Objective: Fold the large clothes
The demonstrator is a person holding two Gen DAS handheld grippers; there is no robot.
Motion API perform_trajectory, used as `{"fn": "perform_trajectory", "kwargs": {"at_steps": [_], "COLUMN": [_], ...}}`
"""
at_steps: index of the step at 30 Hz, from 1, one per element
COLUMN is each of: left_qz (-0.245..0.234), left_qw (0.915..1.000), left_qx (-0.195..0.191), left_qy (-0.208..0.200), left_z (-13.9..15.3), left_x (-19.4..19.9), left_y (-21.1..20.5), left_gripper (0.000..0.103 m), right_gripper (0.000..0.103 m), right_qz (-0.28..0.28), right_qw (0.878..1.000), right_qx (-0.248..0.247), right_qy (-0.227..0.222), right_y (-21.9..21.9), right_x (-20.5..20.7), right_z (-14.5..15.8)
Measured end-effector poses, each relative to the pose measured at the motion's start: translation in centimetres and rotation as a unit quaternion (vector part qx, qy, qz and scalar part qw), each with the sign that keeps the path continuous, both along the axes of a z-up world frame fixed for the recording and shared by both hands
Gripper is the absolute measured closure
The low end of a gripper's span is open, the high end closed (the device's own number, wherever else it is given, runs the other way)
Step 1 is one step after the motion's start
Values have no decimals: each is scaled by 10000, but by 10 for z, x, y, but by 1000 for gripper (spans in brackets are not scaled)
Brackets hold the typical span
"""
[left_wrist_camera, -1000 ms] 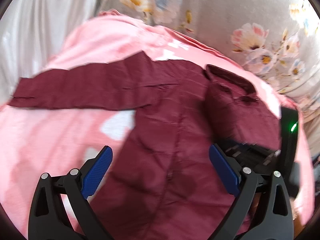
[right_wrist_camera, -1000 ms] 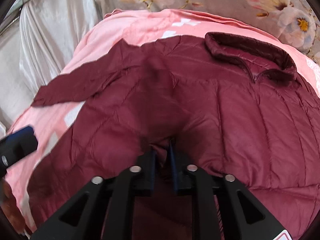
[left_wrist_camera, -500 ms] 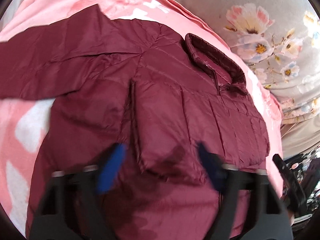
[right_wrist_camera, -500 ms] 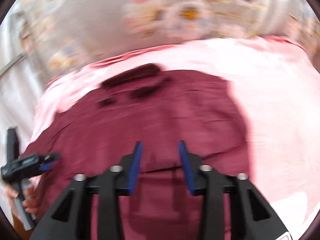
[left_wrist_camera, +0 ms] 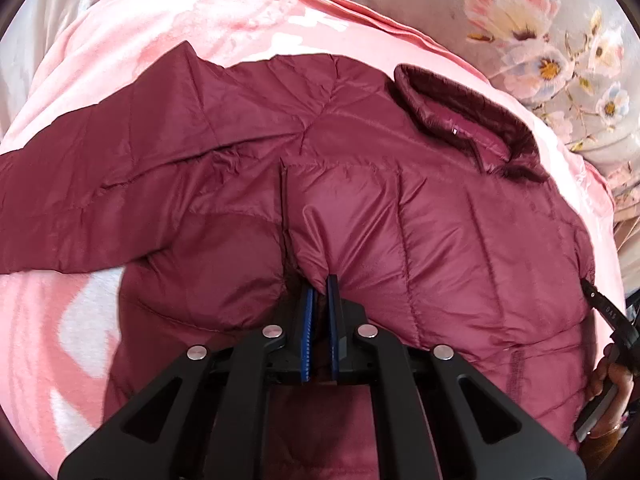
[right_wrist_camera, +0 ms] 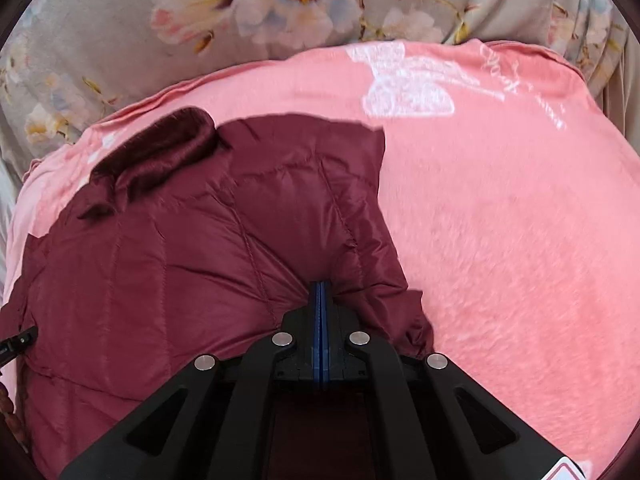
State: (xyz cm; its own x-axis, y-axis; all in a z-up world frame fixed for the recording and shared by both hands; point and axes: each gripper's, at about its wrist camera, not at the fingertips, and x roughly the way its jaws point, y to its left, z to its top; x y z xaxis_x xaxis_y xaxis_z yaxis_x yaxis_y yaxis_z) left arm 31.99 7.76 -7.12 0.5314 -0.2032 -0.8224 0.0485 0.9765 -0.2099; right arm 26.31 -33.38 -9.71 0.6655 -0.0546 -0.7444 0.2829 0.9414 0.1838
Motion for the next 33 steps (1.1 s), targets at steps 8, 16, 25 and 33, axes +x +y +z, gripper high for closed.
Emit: {"fn": "perform_trajectory", "kwargs": {"at_steps": [8,16,25,33], "left_qz": [-23,226,1881,3537], "left_qw": [9970,9983,9766,9294], "left_qx": [576,-42,-515,-954], "left_qy": [-521,-538,-907,-458], "left_z": [-6,14,49,11], "left_x": [-11,-28,-67,-91], "left_y": [-13,22,189,331], "left_gripper": [96,52,28,28], "right_gripper": [103,100,100,100], "right_qz": [-35,300,1693,1648], "right_qw": [9983,9988,9846,9821], "right_qx": [-571,-346,-446,-902], "right_qy": [113,-163,-7,128], "right_y": [13,67,214,243], "right_x": [4,-10,6,9], "right_z": [-3,39,42,16]}}
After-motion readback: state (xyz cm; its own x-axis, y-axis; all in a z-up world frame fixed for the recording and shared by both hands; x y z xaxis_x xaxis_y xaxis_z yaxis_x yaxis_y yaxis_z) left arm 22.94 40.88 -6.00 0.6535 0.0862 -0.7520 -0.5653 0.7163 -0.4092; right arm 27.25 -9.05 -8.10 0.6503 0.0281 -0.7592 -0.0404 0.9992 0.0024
